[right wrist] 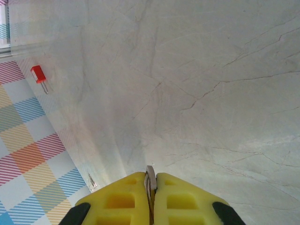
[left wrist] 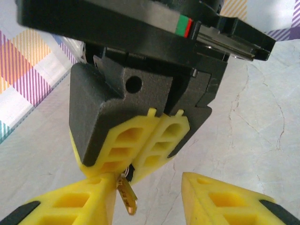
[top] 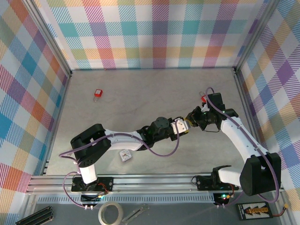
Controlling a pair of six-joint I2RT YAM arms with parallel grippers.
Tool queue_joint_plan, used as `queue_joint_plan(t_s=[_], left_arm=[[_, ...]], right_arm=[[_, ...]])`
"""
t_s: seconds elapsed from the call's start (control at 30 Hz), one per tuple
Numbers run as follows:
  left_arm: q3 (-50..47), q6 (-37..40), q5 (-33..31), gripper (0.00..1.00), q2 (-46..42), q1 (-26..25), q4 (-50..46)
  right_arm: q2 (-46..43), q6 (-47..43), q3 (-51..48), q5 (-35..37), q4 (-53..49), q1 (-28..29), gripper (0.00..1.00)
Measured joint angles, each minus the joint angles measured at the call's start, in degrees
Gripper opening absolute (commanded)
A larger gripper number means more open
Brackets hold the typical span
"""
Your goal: Unlock with the key
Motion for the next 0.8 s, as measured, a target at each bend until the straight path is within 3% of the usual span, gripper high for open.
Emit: queue_joint_plan(t_s=[0.33,0.5,0.57,0.8], left_arm=[[0.9,1.44,-2.12,0.02,0.55,0.37,-0.68],[0.92,1.46,-2.14,0.0,0.55,0.68,-1.18],[0.92,1.18,-2.01,0.0,0.42,0.81,-1.68],[-0.33,-5.03,3.34,0.0,-3.43,5.35,-7.96]], right_arm=[[0.0,1.51,-0.63,1.49,0.76,0.39,0.0],[-0.02,2.69,-0.76,1.77,0.74,0.42,0.01],[-0.04,2.75,-0.79,1.73,0.74,0.42,0.12],[-1.4,-1.66,-0.44,-0.07,-0.09,0.72,0.76]])
